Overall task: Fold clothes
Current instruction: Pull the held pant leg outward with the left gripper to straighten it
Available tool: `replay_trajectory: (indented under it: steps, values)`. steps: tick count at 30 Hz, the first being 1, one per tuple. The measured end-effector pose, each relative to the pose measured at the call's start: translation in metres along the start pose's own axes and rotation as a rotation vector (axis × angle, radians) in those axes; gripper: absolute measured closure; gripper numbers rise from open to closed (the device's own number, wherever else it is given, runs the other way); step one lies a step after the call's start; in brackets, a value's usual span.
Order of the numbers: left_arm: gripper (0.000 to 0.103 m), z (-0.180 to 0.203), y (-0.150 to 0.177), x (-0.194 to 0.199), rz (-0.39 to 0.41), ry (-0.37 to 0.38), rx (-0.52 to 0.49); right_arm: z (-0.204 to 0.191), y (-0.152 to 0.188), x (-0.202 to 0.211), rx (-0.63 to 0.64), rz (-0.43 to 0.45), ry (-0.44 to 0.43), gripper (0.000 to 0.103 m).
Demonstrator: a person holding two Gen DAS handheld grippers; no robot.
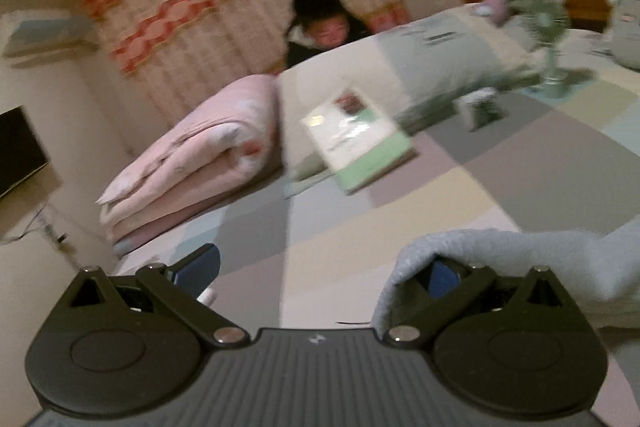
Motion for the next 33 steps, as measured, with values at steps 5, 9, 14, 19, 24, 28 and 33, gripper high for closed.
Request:
replay_trajectory:
  steps: [5,9,14,19,24,28,33]
  values:
    - [0.001,0.039,-0.001,0.025,0.021,0.176,-0.041,-0.004,0.0,0.0,0.005,0.0,-0.007,0.013]
    - [0.001,0.079,0.002,0.044,0.015,0.336,-0.092,-0.006,-0.001,0.003,0.006,0.003,-0.008,0.013]
    - [0.001,0.116,0.023,0.061,-0.055,0.509,-0.107,-0.007,-0.001,0.007,0.007,0.012,-0.009,0.013]
    - [0.001,0.119,0.047,0.082,-0.101,0.584,-0.094,-0.007,-0.002,0.01,0.005,0.016,-0.016,0.013]
    - [0.001,0.091,0.06,0.112,-0.085,0.55,-0.109,-0.011,-0.001,0.012,0.007,0.022,-0.03,0.013]
    - [0.001,0.066,0.078,0.131,-0.083,0.524,-0.133,-0.017,0.001,0.011,0.011,0.017,-0.044,0.012]
    - [0.001,0.044,0.113,0.133,-0.144,0.45,-0.167,-0.029,0.003,0.01,0.026,0.005,-0.071,0.012]
Point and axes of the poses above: each gripper's, at about its wrist camera, not at the fingertips, and x roughly against the way its jaws point, z to its right, y to its underside, the point moved 9 cm from there along -x, roughly the way its jaws point, and after that the axes turned 8 degrees about z, right-handed, at the moved point
